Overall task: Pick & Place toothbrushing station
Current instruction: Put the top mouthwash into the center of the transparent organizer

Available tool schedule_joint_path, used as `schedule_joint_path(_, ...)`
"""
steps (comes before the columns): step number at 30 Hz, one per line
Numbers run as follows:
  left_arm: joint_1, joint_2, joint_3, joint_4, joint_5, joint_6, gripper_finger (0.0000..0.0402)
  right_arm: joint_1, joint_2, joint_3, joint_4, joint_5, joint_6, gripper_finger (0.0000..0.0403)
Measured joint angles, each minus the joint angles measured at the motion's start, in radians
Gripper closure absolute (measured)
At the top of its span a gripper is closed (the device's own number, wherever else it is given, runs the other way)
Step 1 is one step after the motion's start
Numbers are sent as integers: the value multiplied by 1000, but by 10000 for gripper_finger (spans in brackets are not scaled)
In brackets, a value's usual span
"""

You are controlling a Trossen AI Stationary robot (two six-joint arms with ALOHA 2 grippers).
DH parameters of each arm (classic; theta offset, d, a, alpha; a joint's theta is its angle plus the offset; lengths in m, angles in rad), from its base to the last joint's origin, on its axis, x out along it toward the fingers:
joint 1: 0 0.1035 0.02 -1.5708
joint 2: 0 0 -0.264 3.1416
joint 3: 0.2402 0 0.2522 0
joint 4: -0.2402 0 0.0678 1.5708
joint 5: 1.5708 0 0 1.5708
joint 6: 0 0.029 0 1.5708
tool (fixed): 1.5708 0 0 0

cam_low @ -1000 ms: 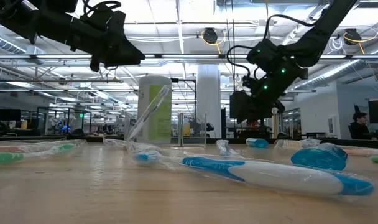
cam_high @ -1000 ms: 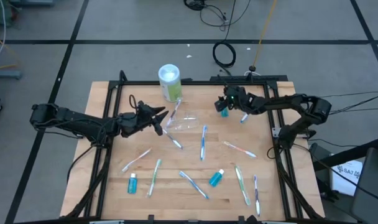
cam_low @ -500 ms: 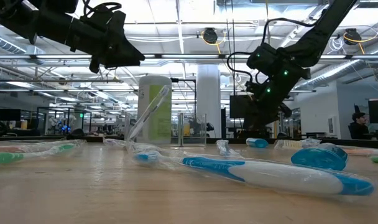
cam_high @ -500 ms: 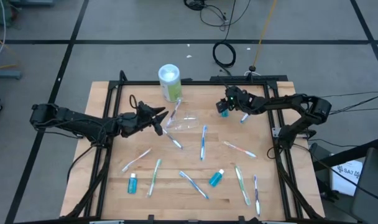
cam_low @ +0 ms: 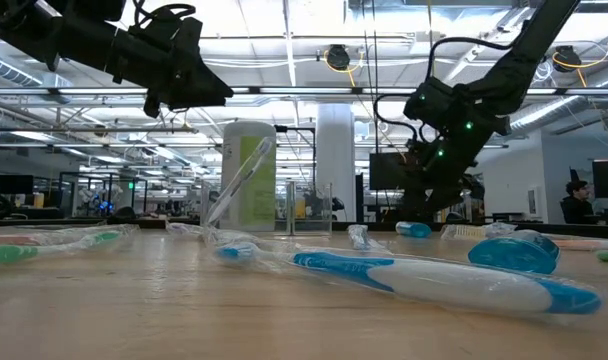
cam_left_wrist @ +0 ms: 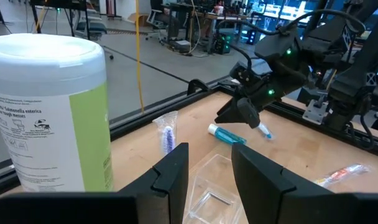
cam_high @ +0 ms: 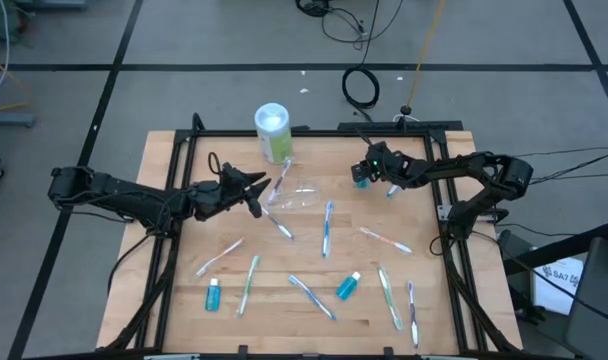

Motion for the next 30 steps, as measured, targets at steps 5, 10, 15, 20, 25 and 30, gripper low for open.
schedule_joint_path(5,0,0,0,1,0,0,273,2,0,-9,72,-16,3,213)
schedule_joint_path(10,0,0,0,1,0,4,273,3,0,-9,80,-24,3,213)
schedule_joint_path(15,0,0,0,1,0,5,273,8,44,-10,92,-26,1,213)
schedule_joint_path(20,0,0,0,2,-1,5,273,6,125,-10,149,-48,5,213)
schedule_joint_path(25,0,0,0,1,-1,8,273,3,170,-8,223,-84,1,214)
schedule_joint_path(30,0,0,0,1,-1,11,273,3,171,-7,216,-82,-12,220)
